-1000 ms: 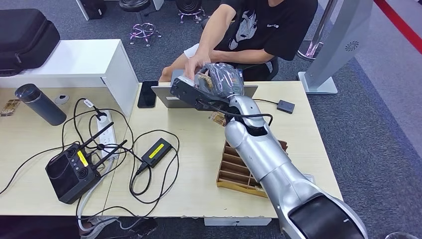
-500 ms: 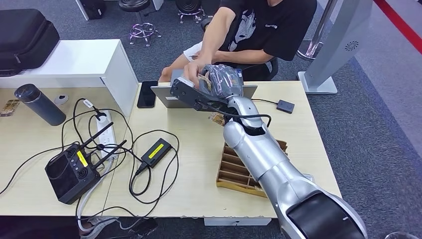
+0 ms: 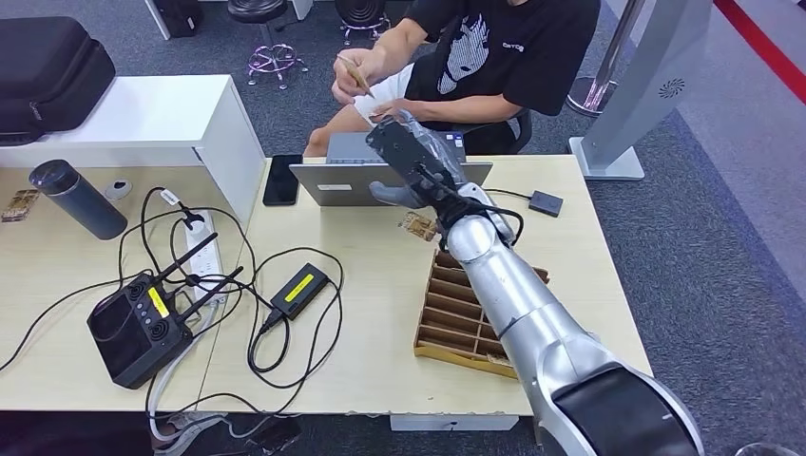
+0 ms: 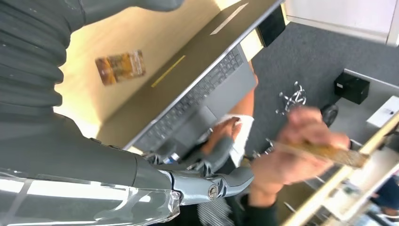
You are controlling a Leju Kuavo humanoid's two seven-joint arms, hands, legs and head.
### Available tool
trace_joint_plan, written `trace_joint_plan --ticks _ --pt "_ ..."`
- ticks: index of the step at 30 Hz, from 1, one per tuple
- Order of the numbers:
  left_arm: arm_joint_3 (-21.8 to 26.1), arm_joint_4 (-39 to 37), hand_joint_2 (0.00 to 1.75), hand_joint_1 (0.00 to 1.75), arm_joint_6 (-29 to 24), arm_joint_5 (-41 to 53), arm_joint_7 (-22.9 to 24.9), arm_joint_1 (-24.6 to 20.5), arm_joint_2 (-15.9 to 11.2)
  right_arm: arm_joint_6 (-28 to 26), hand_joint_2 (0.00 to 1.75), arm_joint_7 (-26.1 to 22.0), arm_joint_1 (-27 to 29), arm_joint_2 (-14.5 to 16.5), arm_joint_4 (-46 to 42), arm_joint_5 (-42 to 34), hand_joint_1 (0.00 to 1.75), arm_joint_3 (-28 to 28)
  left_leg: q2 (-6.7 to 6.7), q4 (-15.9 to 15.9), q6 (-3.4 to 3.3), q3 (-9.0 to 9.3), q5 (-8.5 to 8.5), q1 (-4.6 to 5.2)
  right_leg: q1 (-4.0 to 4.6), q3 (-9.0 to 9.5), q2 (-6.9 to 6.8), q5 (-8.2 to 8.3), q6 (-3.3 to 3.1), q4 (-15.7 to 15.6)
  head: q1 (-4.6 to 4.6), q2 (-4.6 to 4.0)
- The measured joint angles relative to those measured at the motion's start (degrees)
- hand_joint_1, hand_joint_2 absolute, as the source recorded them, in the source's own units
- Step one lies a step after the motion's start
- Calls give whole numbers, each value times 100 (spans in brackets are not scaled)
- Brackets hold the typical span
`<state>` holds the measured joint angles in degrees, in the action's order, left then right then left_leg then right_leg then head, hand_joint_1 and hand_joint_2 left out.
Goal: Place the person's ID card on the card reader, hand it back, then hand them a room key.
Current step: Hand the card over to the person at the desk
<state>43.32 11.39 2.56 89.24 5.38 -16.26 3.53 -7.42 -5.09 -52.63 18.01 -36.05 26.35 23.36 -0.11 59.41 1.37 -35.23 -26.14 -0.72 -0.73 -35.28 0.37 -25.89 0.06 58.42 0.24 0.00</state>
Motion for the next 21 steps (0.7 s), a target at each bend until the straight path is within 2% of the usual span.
trace_joint_plan --ticks 3,7,14,16,19,21 --pt "0 0 175 0 0 1 0 21 -13 122 175 -137 0 -231 191 -583 0 -460 -8 2 -1 0 0 1 -1 3 -6 0 1 -2 0 0" --pt "0 0 175 0 0 0 0 55 -34 267 175 -357 1 -700 464 -1308 0 -1151 -18 4 -2 1 -1 3 -1 9 -16 0 1 -9 -1 0" --pt "-7 0 175 0 0 -7 0 173 -56 1247 175 -723 393 -1790 1057 -3289 0 -2792 -35 8 -16 0 -11 5 -2 15 -32 -5 9 -19 -1 0" --pt "-126 2 175 0 -132 4 21 336 115 1441 175 -935 692 -2161 1199 -3872 0 -3349 -48 8 -40 15 -29 12 -10 37 -44 -21 32 -27 -8 0" --pt "-536 -2 175 0 -853 5 195 788 701 1871 175 -1196 1387 -2731 1334 -4587 0 -4226 -96 10 -77 39 -55 24 -24 91 -88 -64 80 -35 -11 0" --pt "-717 -11 175 0 -1241 -8 275 955 978 2087 175 -1256 1796 -2999 1404 -4871 0 -4697 -109 9 -85 38 -68 25 -22 100 -97 -70 85 -47 -6 0"
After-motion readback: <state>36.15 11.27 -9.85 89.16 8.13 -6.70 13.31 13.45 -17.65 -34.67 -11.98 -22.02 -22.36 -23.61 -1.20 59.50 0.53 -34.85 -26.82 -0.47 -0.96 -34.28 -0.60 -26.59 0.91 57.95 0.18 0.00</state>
